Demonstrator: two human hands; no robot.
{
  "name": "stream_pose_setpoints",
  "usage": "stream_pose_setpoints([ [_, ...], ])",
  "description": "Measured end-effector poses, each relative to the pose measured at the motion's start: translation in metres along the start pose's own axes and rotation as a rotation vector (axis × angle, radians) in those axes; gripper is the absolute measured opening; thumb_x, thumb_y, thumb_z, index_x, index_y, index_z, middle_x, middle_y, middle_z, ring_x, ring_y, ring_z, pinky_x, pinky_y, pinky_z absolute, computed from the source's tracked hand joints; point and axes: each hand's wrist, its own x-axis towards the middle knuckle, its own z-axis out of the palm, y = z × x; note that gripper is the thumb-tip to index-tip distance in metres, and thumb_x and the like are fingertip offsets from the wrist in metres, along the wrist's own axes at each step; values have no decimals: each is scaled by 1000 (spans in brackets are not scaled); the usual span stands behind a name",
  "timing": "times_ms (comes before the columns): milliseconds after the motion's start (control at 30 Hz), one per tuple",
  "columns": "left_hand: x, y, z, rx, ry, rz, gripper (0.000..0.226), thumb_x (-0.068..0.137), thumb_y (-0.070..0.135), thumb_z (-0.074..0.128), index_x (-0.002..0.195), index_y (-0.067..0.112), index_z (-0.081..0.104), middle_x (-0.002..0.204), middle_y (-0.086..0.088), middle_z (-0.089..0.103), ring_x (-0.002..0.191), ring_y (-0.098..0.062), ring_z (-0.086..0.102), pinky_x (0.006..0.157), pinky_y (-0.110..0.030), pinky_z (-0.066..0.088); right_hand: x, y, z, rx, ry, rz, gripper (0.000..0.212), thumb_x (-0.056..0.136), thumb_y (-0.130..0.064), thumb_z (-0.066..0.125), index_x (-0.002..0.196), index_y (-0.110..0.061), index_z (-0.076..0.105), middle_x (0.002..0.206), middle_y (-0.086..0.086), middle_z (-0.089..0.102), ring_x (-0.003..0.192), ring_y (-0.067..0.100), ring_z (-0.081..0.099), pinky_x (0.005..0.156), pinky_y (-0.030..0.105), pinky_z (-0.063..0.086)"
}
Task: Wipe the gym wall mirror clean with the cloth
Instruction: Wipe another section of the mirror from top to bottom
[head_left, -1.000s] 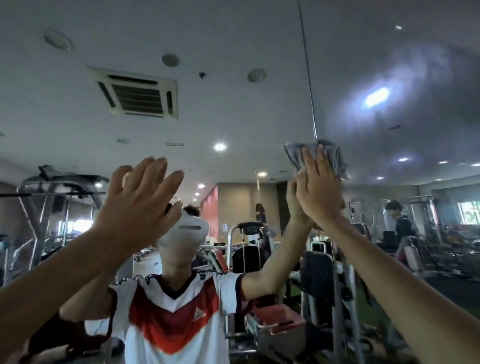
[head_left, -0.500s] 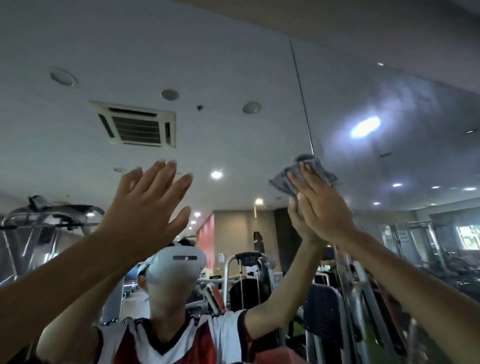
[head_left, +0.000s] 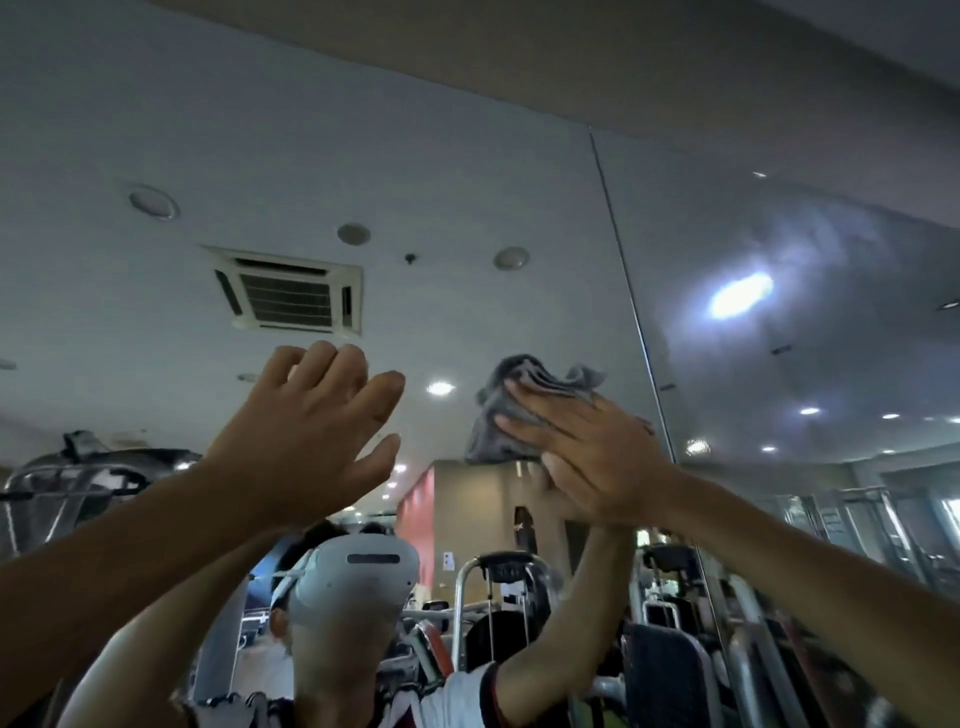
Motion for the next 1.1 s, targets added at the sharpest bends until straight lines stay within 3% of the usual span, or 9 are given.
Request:
stream_pose_setpoints([
  [200,21,-5,1,9,-13,44,48,86,49,38,108,14,63,99,-12,56,87,-30,50,75,-42,39,63,72,-8,34,246,880,64,96,-39,19,154,-18,34,163,8,27,150,22,24,118,45,27],
  [267,25,-4,2,6,-9,23,48,85,49,37,108,15,63,101,-11,56,88,-30,50,75,-41,37,113,62,-7,26,268,983,54,103,-31,28,155,-20,32,164,8,22,152,21,17,120,41,23],
  [533,15,-8,9,-17,41,12,48,85,47,42,111,13,66,104,-10,61,90,-32,54,73,-42,39,67,12,-4,32,24,62,53,103,-34,23,155,-22,25,164,0,11,152,6,-5,123,31,3],
  [600,14,-6,10,-27,65,26,48,85,44,42,110,11,67,99,-10,62,88,-33,55,72,-43,41,36,42,-5,-25,16,71,54,102,-33,26,155,-23,25,165,2,18,153,12,5,123,39,15],
  [667,23,-9,10,-16,63,54,44,84,41,43,105,11,68,90,-9,60,81,-30,54,69,-41,44,38,72,-9,5,66,332,55,102,-36,24,155,-24,26,165,2,18,153,14,6,122,47,21],
  [767,48,-16,10,-22,50,36,37,83,40,46,100,15,68,87,-5,58,78,-25,54,68,-40,47,100,98,-18,39,95,716,54,105,-33,20,157,-20,25,167,3,12,154,18,7,124,41,12],
  [833,62,-18,10,-18,59,25,38,83,40,45,102,16,67,92,-5,60,82,-27,56,72,-42,47,141,97,-21,26,132,781,53,106,-30,18,158,-19,24,167,5,11,154,19,7,124,39,9],
  [967,75,-21,14,21,65,26,41,84,41,42,105,17,68,96,-7,61,87,-31,57,75,-44,47,140,59,-17,63,99,411,49,107,-27,26,156,-22,29,166,1,15,151,9,-4,122,40,14],
  [1100,81,-26,16,18,99,10,39,86,40,43,108,19,68,99,-6,61,92,-31,56,76,-44,46,83,79,-12,95,87,185,53,101,-32,27,151,-22,40,161,-1,31,152,12,16,123,41,20],
])
